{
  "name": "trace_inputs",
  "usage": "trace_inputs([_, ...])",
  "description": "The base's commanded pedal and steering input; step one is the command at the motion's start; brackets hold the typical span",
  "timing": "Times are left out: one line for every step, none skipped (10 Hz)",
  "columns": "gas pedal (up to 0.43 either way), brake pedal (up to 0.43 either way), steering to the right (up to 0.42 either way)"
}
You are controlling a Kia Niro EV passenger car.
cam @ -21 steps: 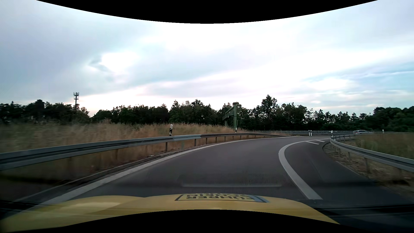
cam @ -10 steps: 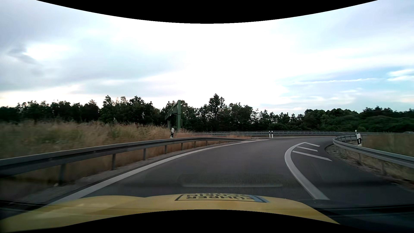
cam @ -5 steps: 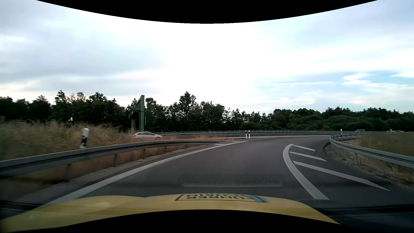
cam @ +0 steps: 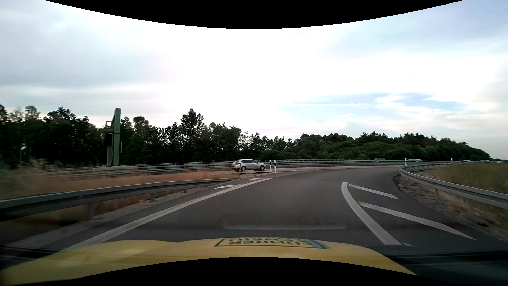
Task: Follow the waypoints while adhering to traffic rules and regulations
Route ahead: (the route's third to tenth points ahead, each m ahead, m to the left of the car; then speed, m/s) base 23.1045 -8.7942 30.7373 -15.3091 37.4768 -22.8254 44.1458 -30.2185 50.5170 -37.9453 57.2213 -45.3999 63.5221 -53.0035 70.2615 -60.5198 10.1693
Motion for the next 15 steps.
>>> trace_inputs([0.067,0.000,0.134])
trace_inputs([0.067,0.000,0.134])
trace_inputs([0.067,0.000,0.133])
trace_inputs([0.067,0.000,0.133])
trace_inputs([0.067,0.000,0.132])
trace_inputs([0.067,0.000,0.132])
trace_inputs([0.067,0.000,0.132])
trace_inputs([0.067,0.000,0.131])
trace_inputs([0.079,0.000,0.131])
trace_inputs([0.079,0.000,0.131])
trace_inputs([0.079,0.000,0.131])
trace_inputs([0.079,0.000,0.130])
trace_inputs([0.079,0.000,0.130])
trace_inputs([0.079,0.000,0.130])
trace_inputs([0.087,0.000,0.128])
